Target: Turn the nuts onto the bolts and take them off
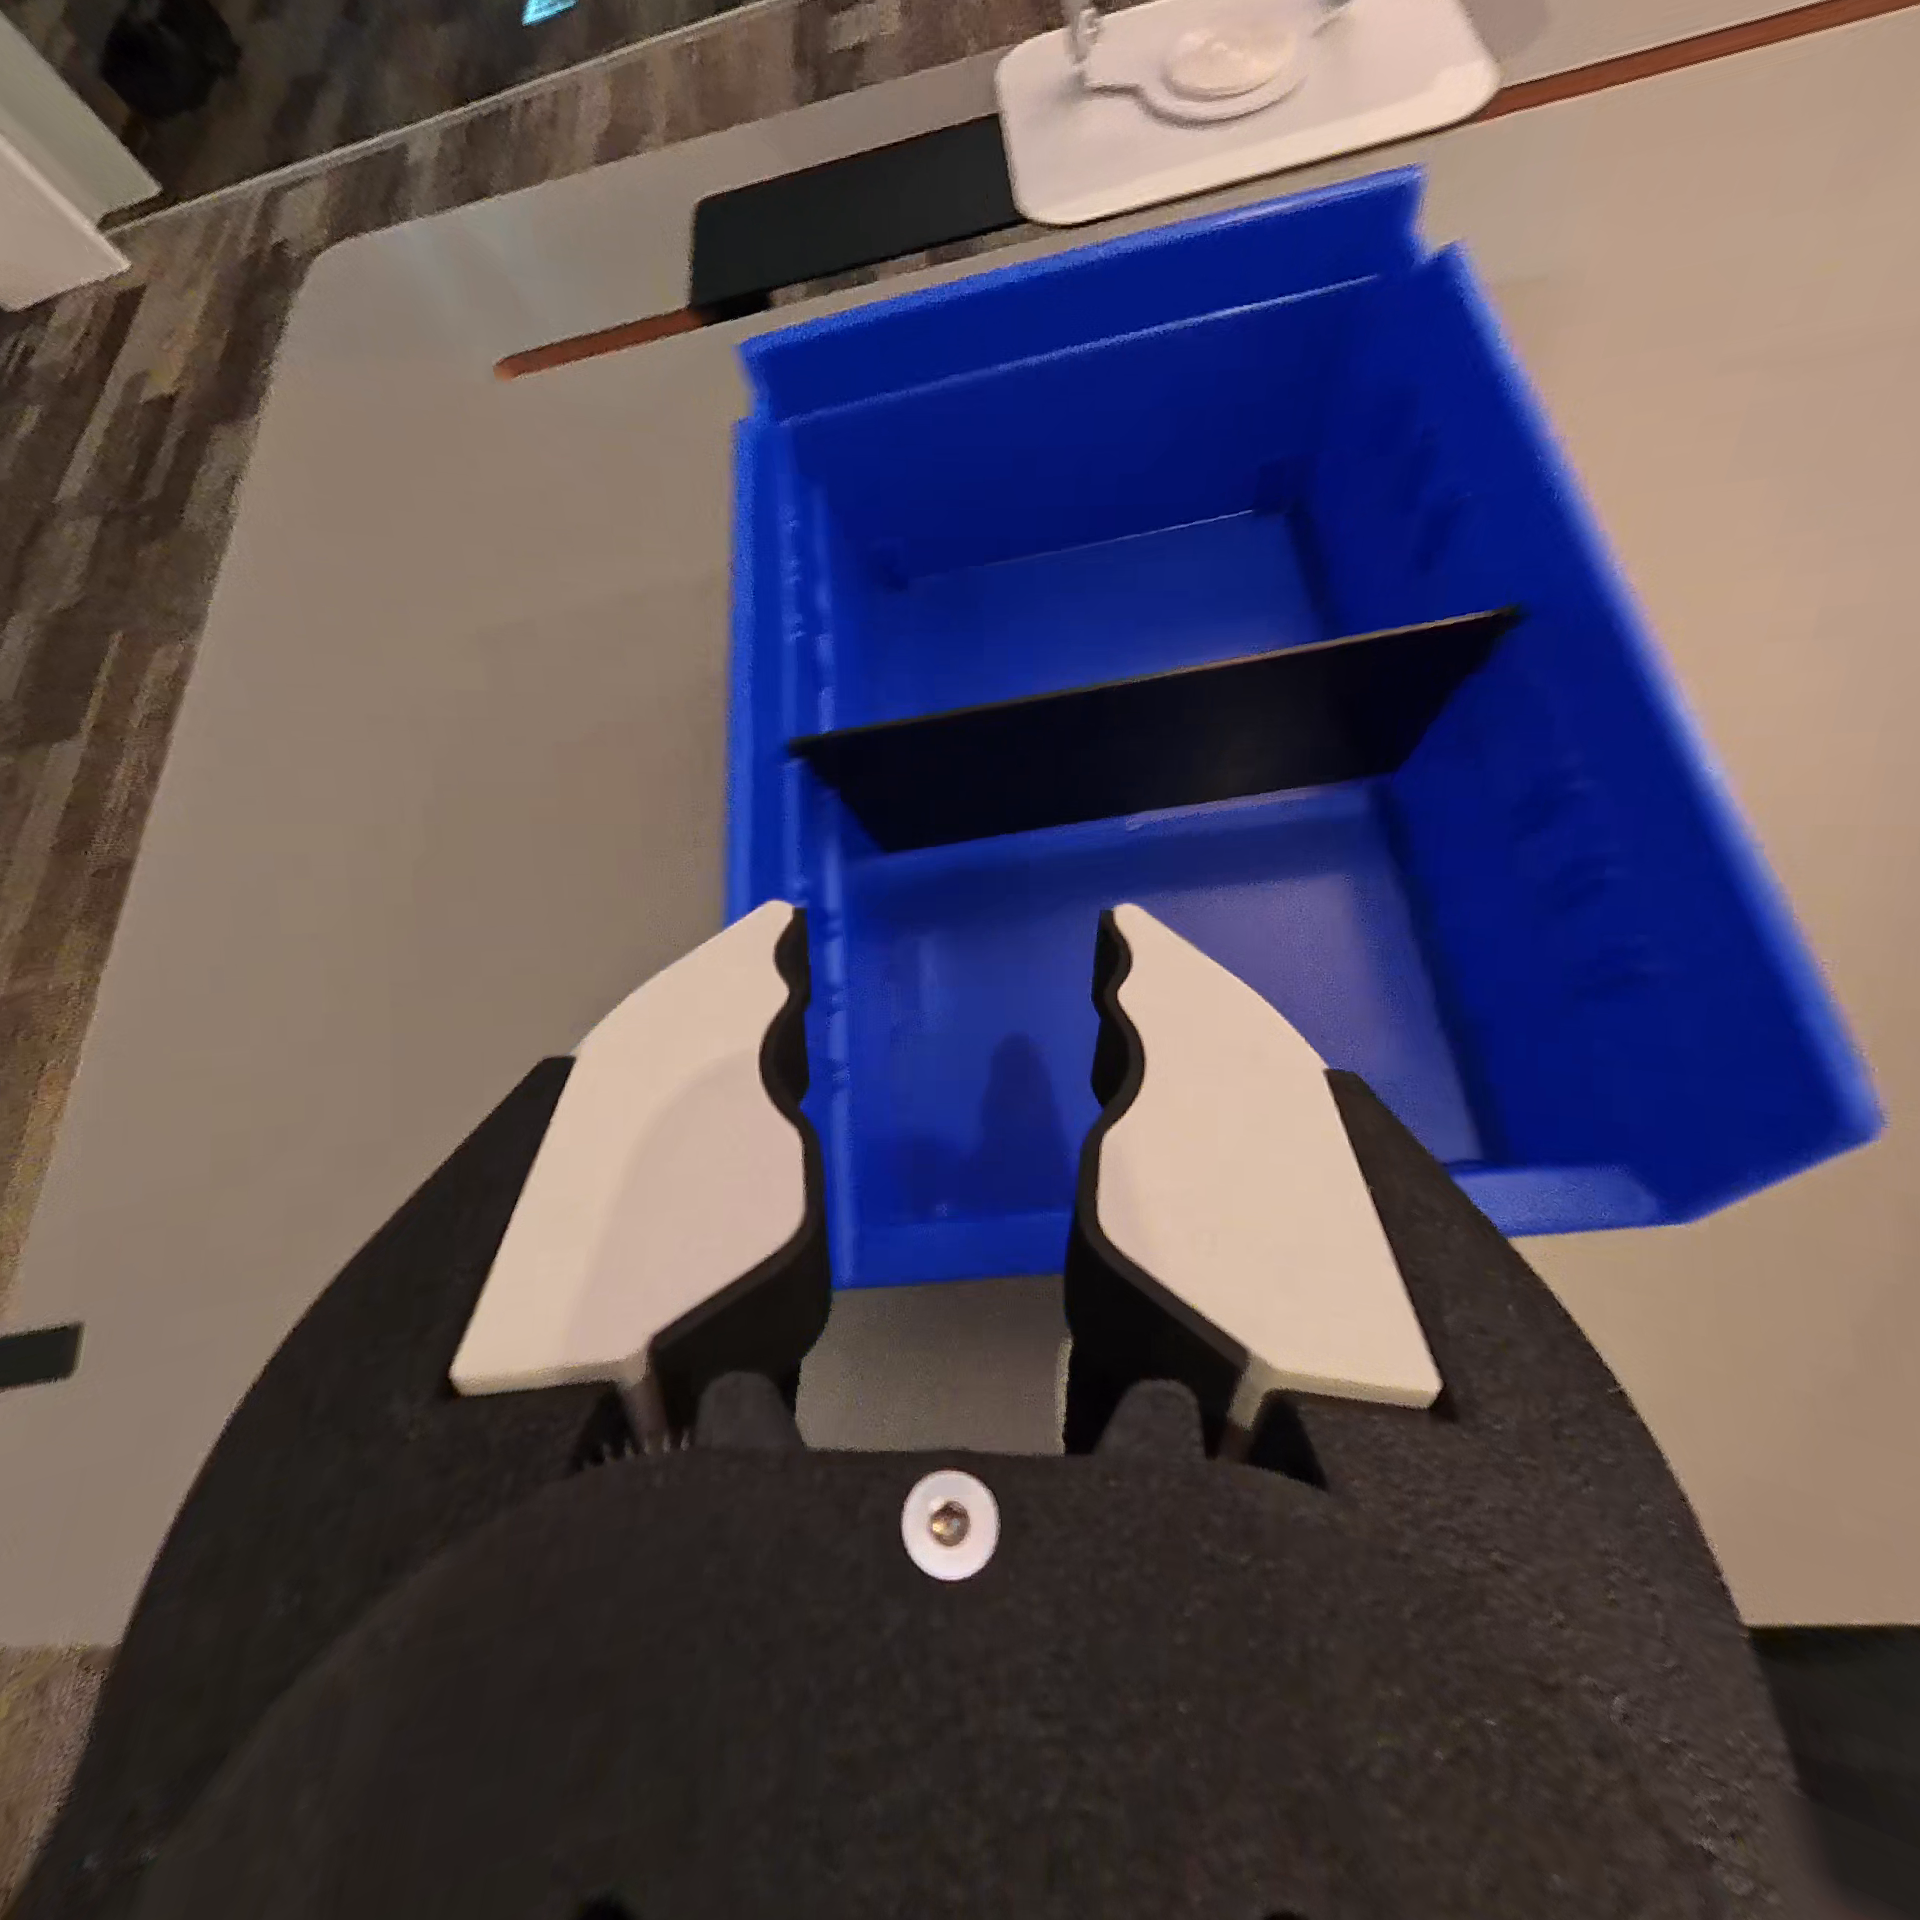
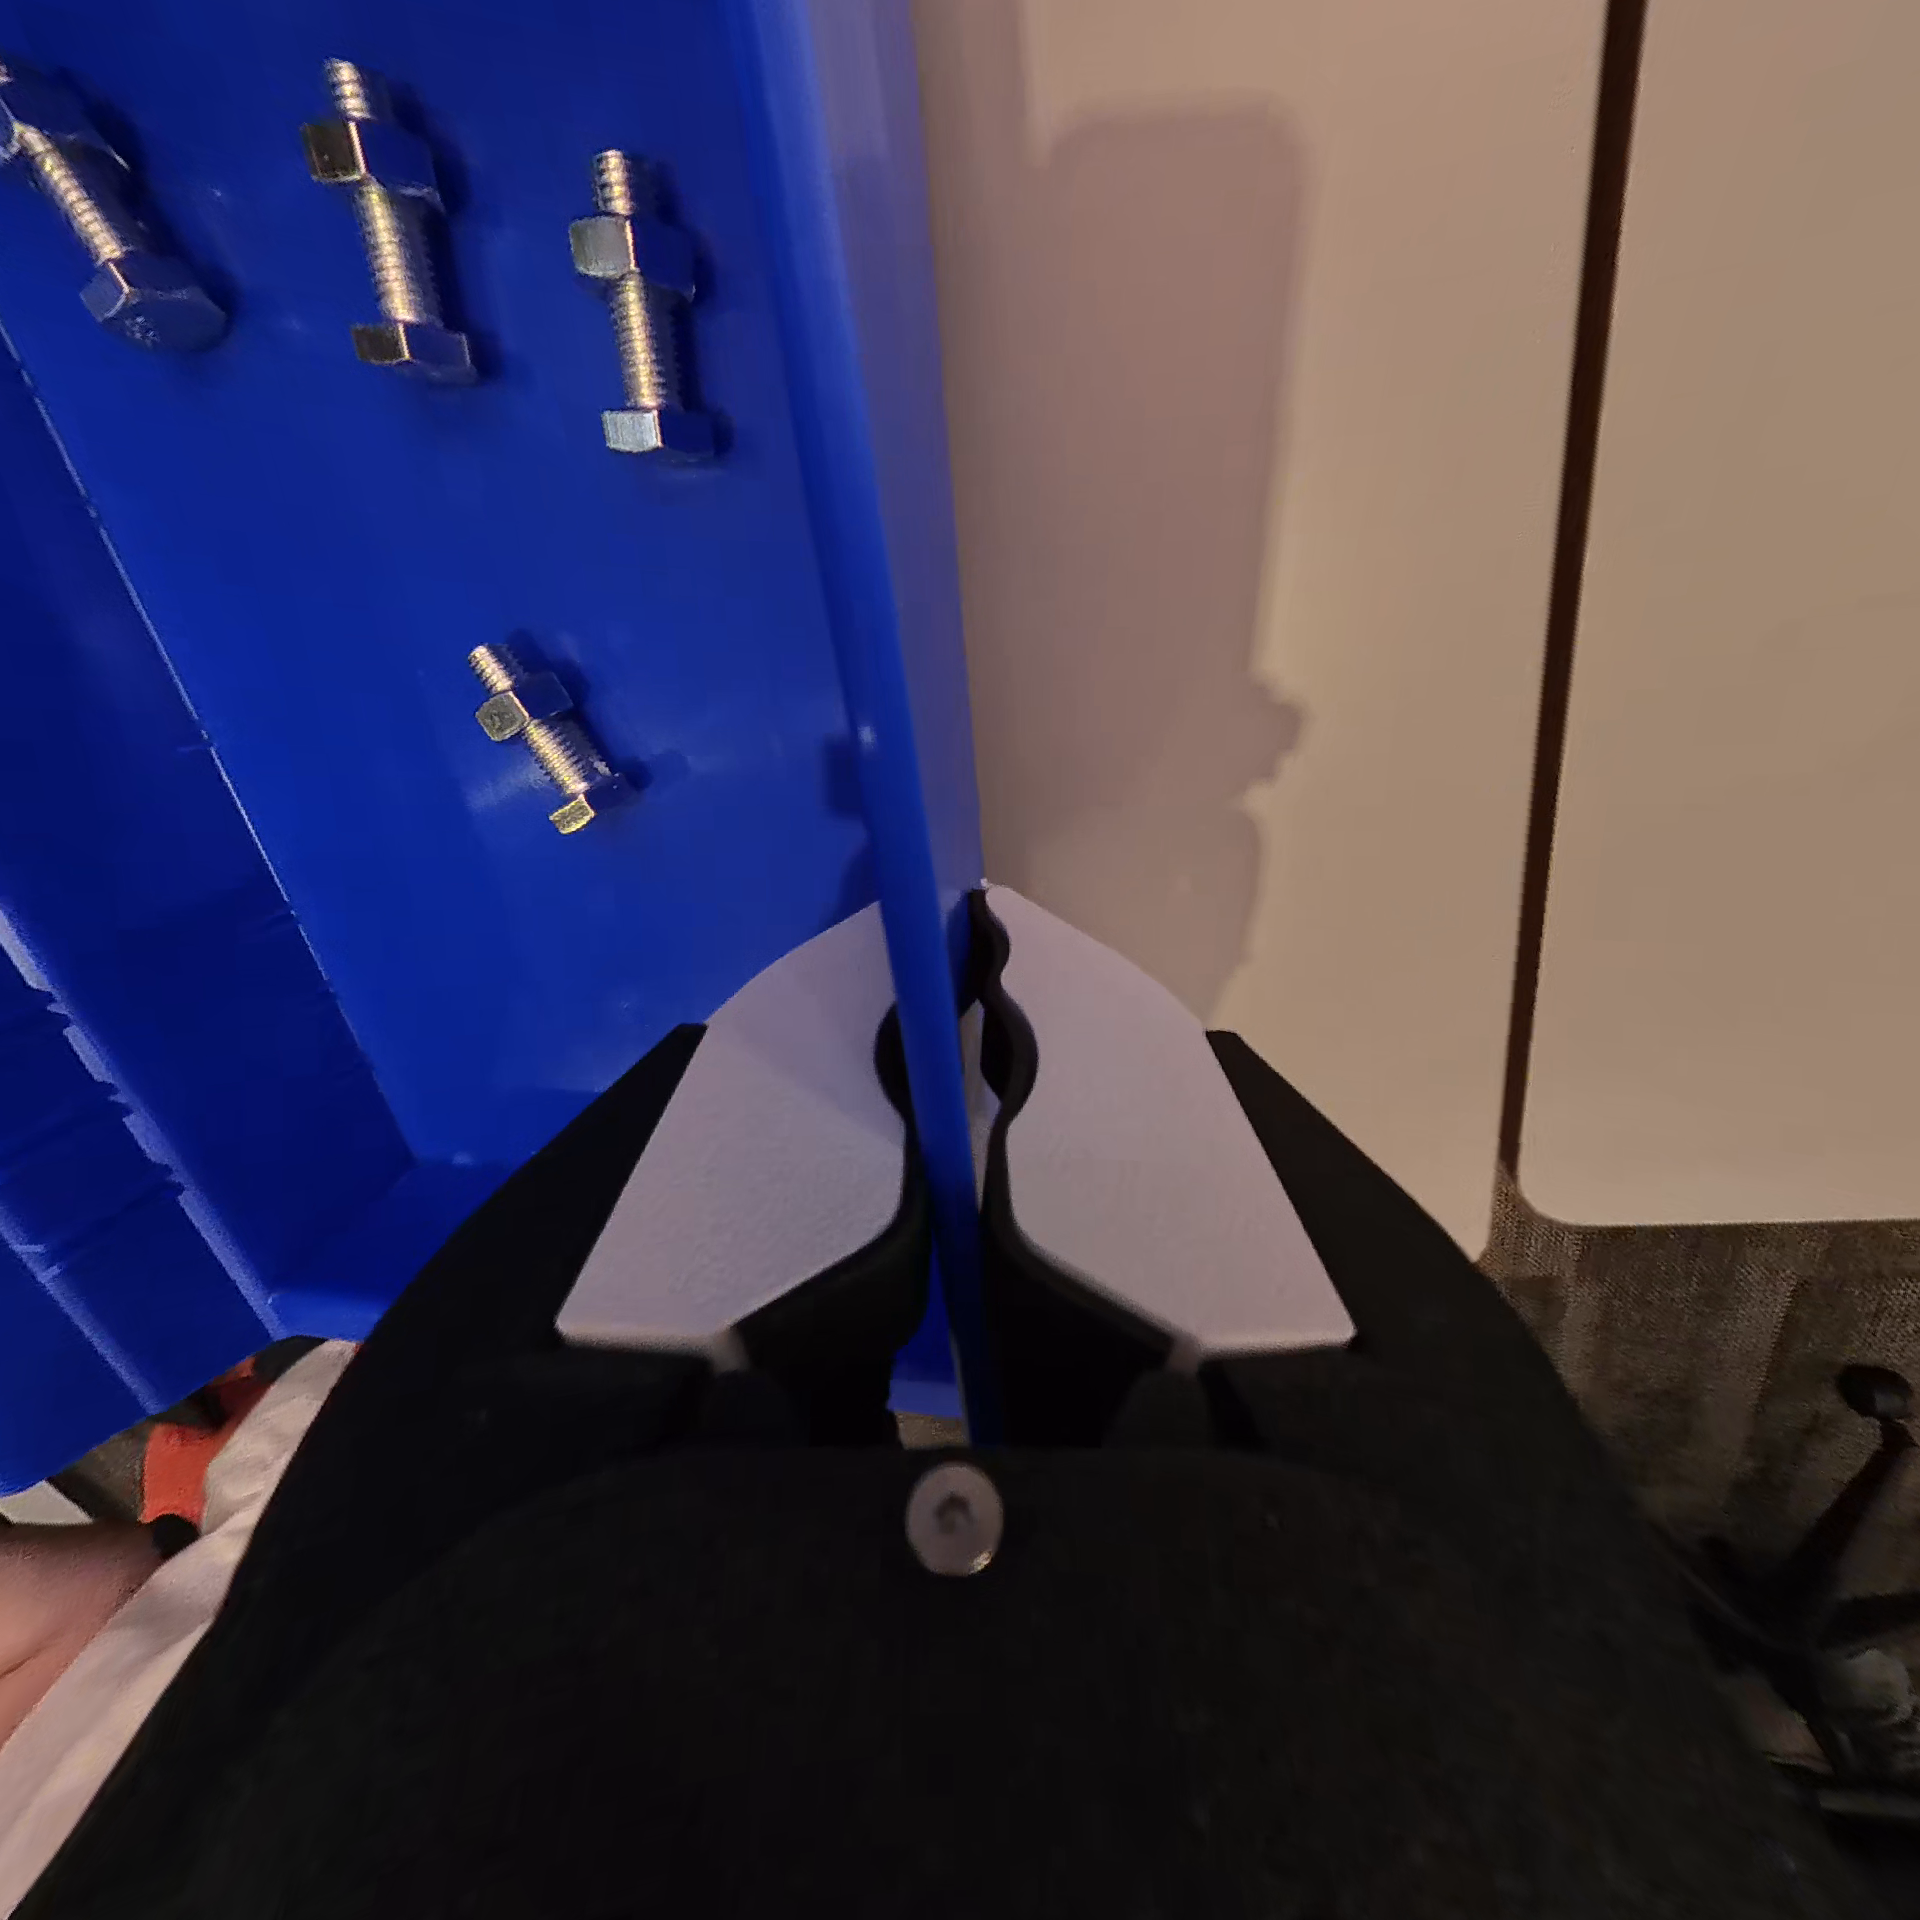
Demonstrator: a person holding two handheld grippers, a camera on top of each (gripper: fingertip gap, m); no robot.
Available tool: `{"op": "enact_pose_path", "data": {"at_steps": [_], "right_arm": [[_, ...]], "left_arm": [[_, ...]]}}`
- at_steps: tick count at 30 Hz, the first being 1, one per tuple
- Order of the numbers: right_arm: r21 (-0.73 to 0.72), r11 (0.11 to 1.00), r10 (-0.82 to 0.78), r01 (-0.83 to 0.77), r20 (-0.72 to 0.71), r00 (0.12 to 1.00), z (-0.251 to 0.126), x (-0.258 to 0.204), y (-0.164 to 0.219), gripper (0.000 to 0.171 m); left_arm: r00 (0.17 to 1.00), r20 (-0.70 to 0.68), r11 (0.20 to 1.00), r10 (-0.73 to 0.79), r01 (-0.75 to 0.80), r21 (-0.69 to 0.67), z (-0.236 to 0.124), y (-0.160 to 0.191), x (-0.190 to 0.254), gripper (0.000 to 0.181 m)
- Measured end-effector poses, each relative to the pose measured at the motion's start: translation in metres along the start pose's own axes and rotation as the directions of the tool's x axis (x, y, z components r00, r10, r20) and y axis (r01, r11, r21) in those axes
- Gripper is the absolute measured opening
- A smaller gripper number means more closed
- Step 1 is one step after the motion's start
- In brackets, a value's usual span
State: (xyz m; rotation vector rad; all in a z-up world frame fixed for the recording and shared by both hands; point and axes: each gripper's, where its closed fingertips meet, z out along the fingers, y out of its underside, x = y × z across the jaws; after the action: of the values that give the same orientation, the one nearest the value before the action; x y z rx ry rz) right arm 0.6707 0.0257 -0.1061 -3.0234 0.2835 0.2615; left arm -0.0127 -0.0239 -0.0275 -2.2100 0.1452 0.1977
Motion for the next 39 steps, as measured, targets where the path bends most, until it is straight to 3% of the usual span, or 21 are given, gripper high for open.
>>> {"op": "enact_pose_path", "data": {"at_steps": [8, 13, 17, 30, 39], "right_arm": [[0.044, 0.999, -0.004, 0.002, 0.05, 0.999, -0.045, -0.091, 0.005, 0.005], [0.09, 0.996, -0.021, 0.01, 0.125, 0.992, -0.061, -0.189, 0.007, 0.005], [0.1, 0.994, -0.068, 0.052, 0.162, 0.985, -0.063, -0.276, 0.01, 0.005], [0.045, 0.962, -0.271, 0.269, 0.264, 0.925, -0.007, -0.584, 0.053, 0.005], [0.017, 0.853, -0.512, 0.522, 0.227, 0.829, 0.03, -0.769, 0.085, 0.005]], "left_arm": [[0.994, 0.102, 0.999, -0.047, 0.046, 0.008, -0.027, 0.042, -0.094, 0.051], [0.969, 0.241, 0.999, -0.048, 0.046, 0.016, -0.046, 0.071, -0.164, 0.051], [0.96, 0.27, 0.998, -0.07, 0.07, 0.008, -0.057, 0.096, -0.207, 0.051], [0.903, 0.369, 0.976, -0.218, 0.207, 0.069, -0.088, 0.175, -0.321, 0.048], [0.841, 0.455, 0.956, -0.291, 0.276, 0.102, -0.125, 0.212, -0.378, 0.048]]}}
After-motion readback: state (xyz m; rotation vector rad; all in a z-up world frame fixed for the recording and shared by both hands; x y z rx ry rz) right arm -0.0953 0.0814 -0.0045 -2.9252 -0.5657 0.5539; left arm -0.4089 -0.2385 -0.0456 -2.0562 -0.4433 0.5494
